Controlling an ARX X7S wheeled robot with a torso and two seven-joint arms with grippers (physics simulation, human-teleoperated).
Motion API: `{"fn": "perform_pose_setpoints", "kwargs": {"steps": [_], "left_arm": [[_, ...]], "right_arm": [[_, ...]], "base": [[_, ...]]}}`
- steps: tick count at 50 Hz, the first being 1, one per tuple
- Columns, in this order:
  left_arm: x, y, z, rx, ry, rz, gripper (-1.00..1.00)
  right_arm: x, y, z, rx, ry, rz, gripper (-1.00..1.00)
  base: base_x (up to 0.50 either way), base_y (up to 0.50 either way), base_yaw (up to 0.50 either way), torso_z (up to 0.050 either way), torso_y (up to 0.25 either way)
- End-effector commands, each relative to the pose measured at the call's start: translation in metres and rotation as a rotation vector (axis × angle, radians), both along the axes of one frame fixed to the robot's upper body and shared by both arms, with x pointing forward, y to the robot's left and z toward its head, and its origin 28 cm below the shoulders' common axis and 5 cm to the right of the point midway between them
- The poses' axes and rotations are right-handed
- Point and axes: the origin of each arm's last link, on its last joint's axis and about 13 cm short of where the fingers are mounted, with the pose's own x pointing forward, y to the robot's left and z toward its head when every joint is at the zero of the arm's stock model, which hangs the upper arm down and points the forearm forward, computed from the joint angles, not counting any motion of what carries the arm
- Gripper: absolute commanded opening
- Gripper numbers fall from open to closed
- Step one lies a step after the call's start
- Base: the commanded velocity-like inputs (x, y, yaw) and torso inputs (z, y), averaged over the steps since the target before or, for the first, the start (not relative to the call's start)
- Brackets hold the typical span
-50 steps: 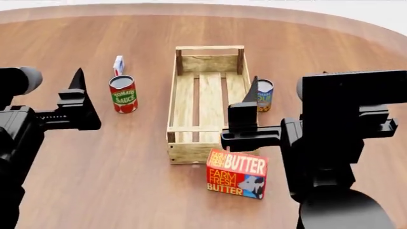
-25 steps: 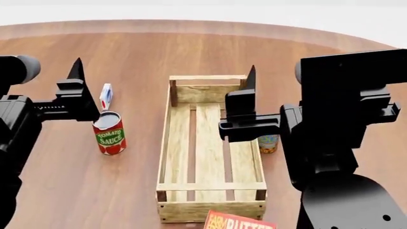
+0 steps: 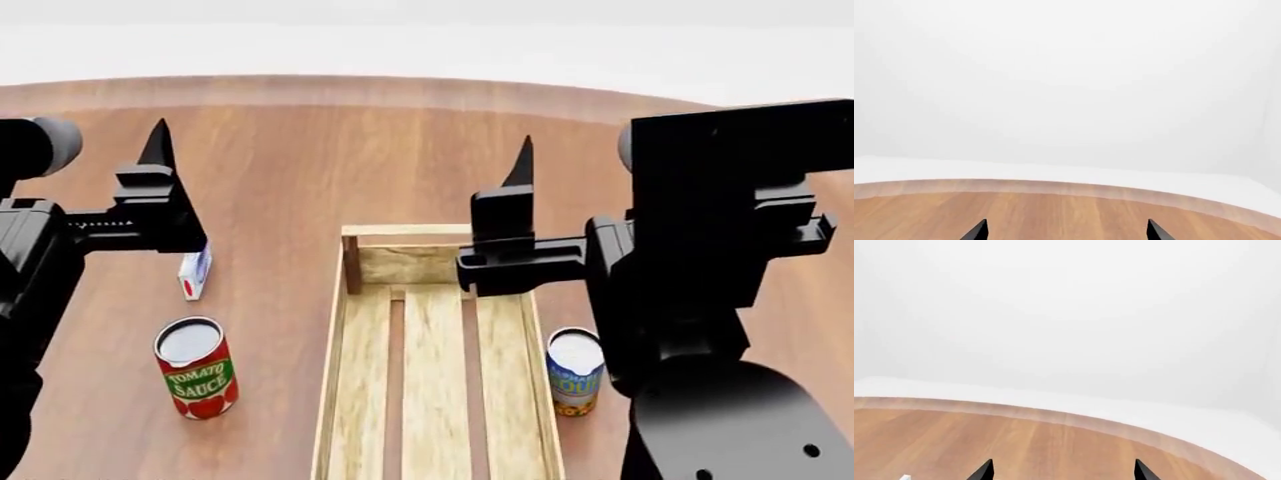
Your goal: Pick up the butter and put it in the tray.
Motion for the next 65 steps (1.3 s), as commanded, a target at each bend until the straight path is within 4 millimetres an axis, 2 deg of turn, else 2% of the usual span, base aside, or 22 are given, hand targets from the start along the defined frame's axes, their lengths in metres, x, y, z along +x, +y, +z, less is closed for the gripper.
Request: {"fn": "perform_pose_setpoints", "kwargs": {"steps": [1,4,6,9,11,13,14,16,20,27,36,37,39,65], "left_arm": [[-0.001,0.001,-0.001,0.001,0.0,0.002,1.0],[0.0,0.001,-0.001,0.001,0.0,0.004,1.0],[0.0,0.002,-0.001,0.002,0.0,0.006,1.0],[0.001,0.002,0.0,0.002,-0.002,0.009,1.0],[0.001,0.002,0.001,0.003,-0.005,0.01,1.0],[0.001,0.002,0.001,0.003,-0.007,0.01,1.0],[0.002,0.002,0.001,0.002,-0.006,0.011,1.0],[0.002,0.002,0.0,0.003,-0.007,0.01,1.0],[0.002,0.003,0.0,0.004,-0.007,0.01,1.0],[0.003,0.005,-0.001,0.005,-0.006,0.015,1.0],[0.005,0.005,-0.003,0.011,-0.003,0.018,1.0],[0.005,0.005,-0.004,0.014,-0.004,0.018,1.0],[0.004,0.004,-0.005,0.018,-0.004,0.015,1.0],[0.005,0.005,-0.005,0.02,-0.006,0.018,1.0]], "right_arm": [[0.002,-0.001,0.001,0.016,0.051,-0.017,1.0],[0.003,0.0,0.002,0.016,0.074,0.023,1.0],[0.004,-0.003,0.008,-0.032,0.131,-0.028,1.0],[0.002,-0.005,0.016,-0.065,0.177,0.092,1.0],[0.001,-0.013,0.026,-0.129,0.205,-0.005,1.0],[-0.008,-0.007,0.034,-0.119,0.219,0.131,1.0],[-0.009,-0.01,0.038,-0.192,0.288,0.176,1.0],[-0.018,-0.01,0.05,-0.187,0.294,0.286,1.0],[-0.027,-0.011,0.058,-0.182,0.432,0.385,1.0],[-0.035,-0.013,0.059,-0.312,0.581,0.559,1.0],[-0.038,-0.019,0.063,-0.44,0.682,0.617,1.0],[-0.04,-0.018,0.063,-0.516,0.73,0.657,1.0],[-0.044,-0.02,0.06,-0.56,0.82,0.686,1.0],[-0.048,-0.023,0.051,-0.553,0.915,0.701,1.0]], "base": [[0.0,0.0,0.0,0.0,0.0],[0.0,0.0,0.0,0.0,0.0],[0.0,0.0,0.0,0.0,0.0],[0.0,0.0,0.0,0.0,0.0],[0.0,0.0,0.0,0.0,0.0],[0.0,0.0,0.0,0.0,0.0],[0.0,0.0,0.0,0.0,0.0],[0.0,0.0,0.0,0.0,0.0],[0.0,0.0,0.0,0.0,0.0],[0.0,0.0,0.0,0.0,0.0],[0.0,0.0,0.0,0.0,0.0],[0.0,0.0,0.0,0.0,0.0],[0.0,0.0,0.0,0.0,0.0],[0.0,0.0,0.0,0.0,0.0]]}}
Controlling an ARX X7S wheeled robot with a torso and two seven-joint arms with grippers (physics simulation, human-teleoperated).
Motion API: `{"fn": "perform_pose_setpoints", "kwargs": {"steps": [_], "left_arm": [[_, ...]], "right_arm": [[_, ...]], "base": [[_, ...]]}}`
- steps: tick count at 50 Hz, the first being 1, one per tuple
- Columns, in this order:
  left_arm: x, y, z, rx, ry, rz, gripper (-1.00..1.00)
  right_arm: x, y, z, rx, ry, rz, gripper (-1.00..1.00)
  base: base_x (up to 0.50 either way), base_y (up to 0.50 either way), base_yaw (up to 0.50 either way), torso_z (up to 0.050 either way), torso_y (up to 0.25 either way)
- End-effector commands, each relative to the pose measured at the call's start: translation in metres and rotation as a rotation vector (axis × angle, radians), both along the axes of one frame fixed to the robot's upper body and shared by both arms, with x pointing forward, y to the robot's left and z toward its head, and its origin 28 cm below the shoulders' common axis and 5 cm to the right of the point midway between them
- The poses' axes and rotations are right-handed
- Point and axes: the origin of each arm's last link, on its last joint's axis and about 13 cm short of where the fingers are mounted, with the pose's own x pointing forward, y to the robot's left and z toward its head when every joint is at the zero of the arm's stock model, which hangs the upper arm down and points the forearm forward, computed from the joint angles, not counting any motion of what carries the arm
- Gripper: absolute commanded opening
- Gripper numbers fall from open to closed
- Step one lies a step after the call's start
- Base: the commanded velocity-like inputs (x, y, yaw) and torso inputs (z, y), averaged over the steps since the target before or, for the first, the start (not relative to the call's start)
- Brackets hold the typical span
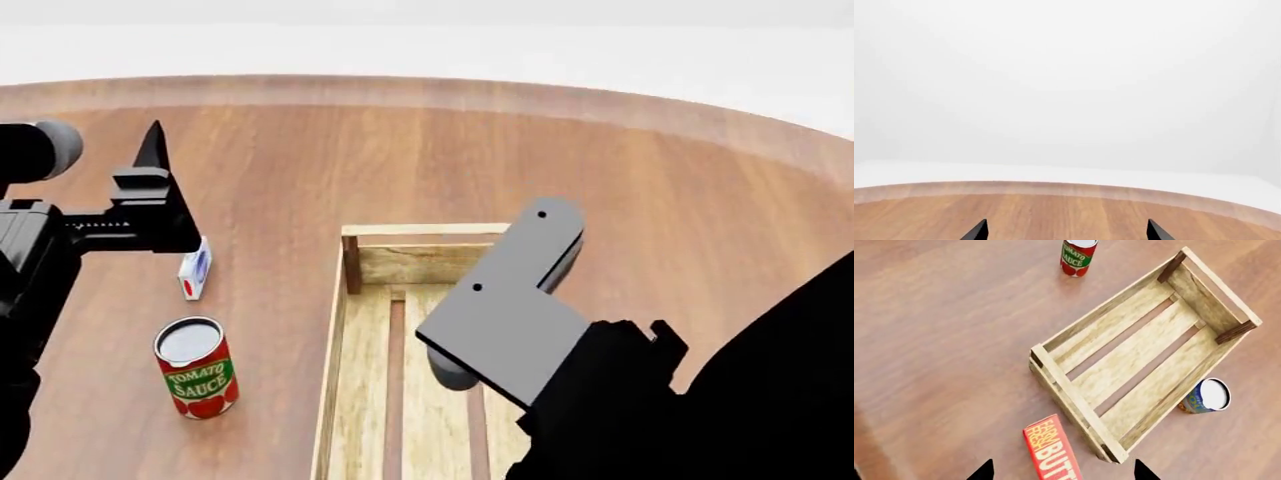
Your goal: Pick up the butter and put it in the tray.
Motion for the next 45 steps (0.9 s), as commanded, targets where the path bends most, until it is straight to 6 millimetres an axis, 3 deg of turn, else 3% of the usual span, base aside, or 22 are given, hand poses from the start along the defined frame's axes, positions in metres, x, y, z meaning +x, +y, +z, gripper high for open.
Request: {"fn": "perform_pose_setpoints", "kwargs": {"steps": [1,15,27,45], "left_arm": [[0.0,0.001,0.0,0.0,0.0,0.002,1.0],[0.001,0.001,-0.002,0.002,0.003,0.003,1.0],[0.002,0.001,-0.004,0.002,0.007,0.005,1.0],[0.003,0.001,-0.008,0.003,0.013,0.006,1.0]], "right_arm": [[-0.003,-0.003,-0.006,-0.024,0.069,0.0,1.0],[-0.001,-0.013,-0.023,-0.13,0.147,-0.081,1.0],[0.005,-0.015,-0.022,-0.144,0.105,-0.12,1.0],[0.006,-0.018,-0.029,-0.202,0.203,-0.046,1.0]], "base": [[0.0,0.0,0.0,0.0,0.0],[0.0,0.0,0.0,0.0,0.0],[0.0,0.0,0.0,0.0,0.0],[0.0,0.0,0.0,0.0,0.0]]}}
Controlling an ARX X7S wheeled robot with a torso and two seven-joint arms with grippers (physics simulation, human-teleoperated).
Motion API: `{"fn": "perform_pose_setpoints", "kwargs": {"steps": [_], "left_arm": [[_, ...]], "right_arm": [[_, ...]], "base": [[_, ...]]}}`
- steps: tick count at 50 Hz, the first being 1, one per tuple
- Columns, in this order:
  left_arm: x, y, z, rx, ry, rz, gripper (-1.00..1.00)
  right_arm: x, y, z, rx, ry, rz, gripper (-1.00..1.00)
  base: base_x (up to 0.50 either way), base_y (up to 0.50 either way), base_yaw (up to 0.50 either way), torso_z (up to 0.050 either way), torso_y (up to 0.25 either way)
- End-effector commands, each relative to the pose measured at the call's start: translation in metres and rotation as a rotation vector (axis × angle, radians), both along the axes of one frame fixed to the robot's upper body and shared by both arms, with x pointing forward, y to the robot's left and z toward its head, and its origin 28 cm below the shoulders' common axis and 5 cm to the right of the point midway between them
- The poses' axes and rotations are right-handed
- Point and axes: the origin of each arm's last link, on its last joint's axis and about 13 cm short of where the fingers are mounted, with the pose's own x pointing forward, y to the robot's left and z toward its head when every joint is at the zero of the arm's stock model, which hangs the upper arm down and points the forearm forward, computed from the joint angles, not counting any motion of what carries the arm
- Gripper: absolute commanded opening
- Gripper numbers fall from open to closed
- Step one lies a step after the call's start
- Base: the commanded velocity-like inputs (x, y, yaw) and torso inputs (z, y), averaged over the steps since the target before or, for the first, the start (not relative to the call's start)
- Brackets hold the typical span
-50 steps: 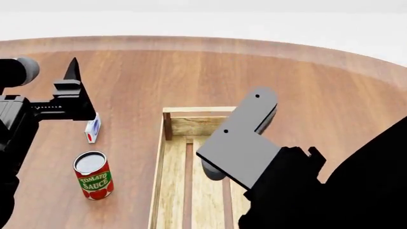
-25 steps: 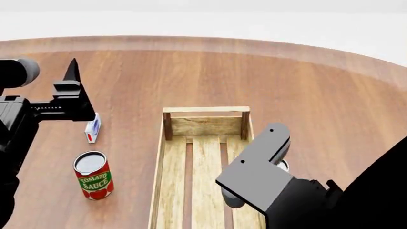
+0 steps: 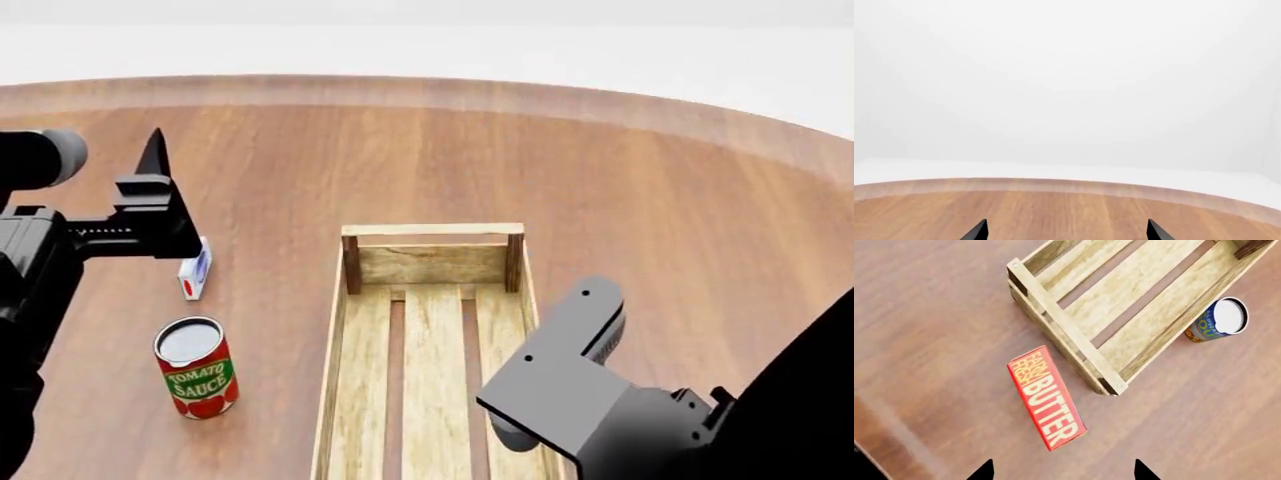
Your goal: Pick up the butter and put it in the tray.
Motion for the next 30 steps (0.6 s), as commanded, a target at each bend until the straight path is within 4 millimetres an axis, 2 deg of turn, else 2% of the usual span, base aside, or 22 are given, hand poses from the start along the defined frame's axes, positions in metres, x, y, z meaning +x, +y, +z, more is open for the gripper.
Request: {"fn": "perform_pose_setpoints", "kwargs": {"steps": [1,30], "left_arm": [[0.001,0.0,-0.002,0.001,0.004,0.001,1.0],[0.002,0.0,-0.007,0.007,0.013,-0.001,1.0]], "right_arm": [[0.002,-0.002,-0.006,-0.024,0.061,0.03,1.0],[0.024,-0.006,-0.021,-0.066,0.059,0.061,1.0]], "base": [[0.0,0.0,0.0,0.0,0.0],[0.0,0.0,0.0,0.0,0.0]]}}
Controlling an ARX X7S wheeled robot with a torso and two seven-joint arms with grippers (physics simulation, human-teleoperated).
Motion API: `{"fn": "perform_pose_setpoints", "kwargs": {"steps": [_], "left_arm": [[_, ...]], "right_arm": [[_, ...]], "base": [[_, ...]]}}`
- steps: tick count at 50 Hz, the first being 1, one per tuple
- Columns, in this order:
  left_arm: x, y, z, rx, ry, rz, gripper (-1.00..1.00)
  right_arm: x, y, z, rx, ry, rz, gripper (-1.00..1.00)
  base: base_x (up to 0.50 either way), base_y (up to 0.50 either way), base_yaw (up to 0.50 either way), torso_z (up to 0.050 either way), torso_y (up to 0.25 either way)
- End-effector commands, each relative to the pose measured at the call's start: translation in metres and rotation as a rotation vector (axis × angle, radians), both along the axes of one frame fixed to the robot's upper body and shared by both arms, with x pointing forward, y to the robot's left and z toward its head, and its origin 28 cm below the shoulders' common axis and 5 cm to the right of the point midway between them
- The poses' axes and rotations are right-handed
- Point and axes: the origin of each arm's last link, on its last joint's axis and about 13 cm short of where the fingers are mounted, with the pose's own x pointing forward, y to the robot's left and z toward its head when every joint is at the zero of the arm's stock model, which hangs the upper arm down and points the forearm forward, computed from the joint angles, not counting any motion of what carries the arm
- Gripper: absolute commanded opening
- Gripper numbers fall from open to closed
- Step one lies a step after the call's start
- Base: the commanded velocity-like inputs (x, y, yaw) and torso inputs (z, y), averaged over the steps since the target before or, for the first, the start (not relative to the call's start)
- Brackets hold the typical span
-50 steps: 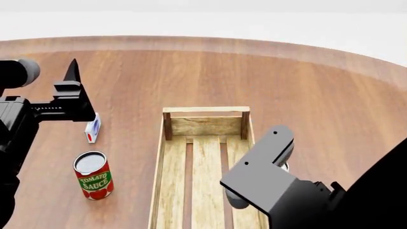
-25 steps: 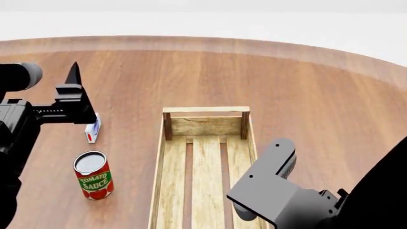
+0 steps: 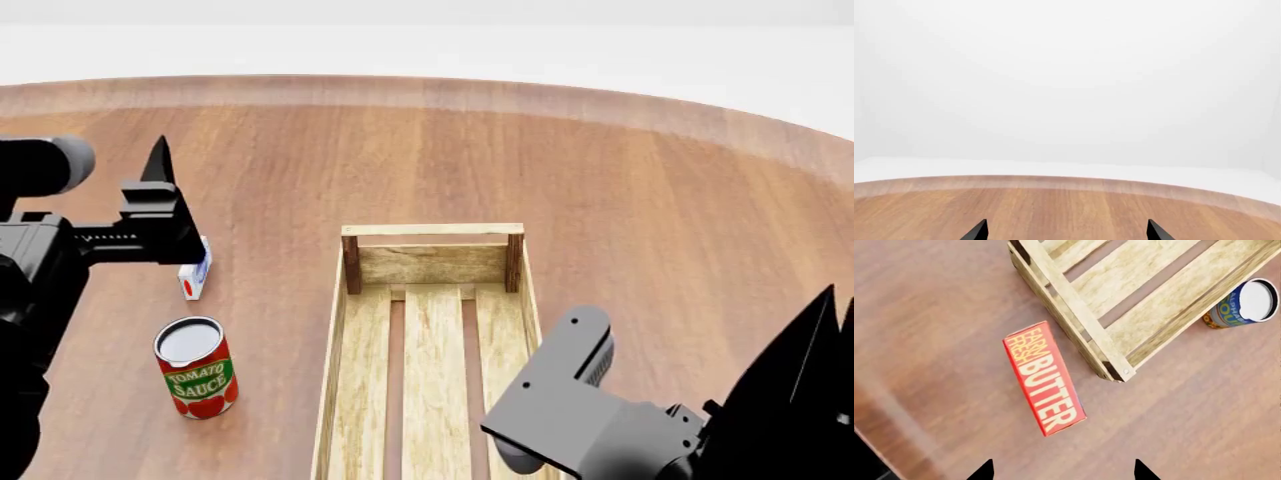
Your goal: Pick up the butter and put it in the tray.
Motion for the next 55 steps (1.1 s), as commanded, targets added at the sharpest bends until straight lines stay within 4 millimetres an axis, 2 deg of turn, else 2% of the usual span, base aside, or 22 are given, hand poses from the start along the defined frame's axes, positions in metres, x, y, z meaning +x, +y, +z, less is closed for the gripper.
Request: {"fn": "perform_pose_setpoints", "kwargs": {"steps": [1,22,55], "left_arm": [[0.0,0.0,-0.002,0.001,0.005,0.0,1.0],[0.001,0.001,-0.004,0.0,0.005,0.0,1.0],[0.003,0.001,-0.008,-0.004,0.012,0.0,1.0]], "right_arm": [[0.01,-0.001,-0.008,0.002,-0.007,0.013,1.0],[0.033,0.0,-0.045,0.063,0.041,0.047,1.0],[0.049,0.006,-0.076,0.091,0.098,0.091,1.0]], "base": [[0.0,0.0,0.0,0.0,0.0],[0.0,0.0,0.0,0.0,0.0],[0.0,0.0,0.0,0.0,0.0]]}}
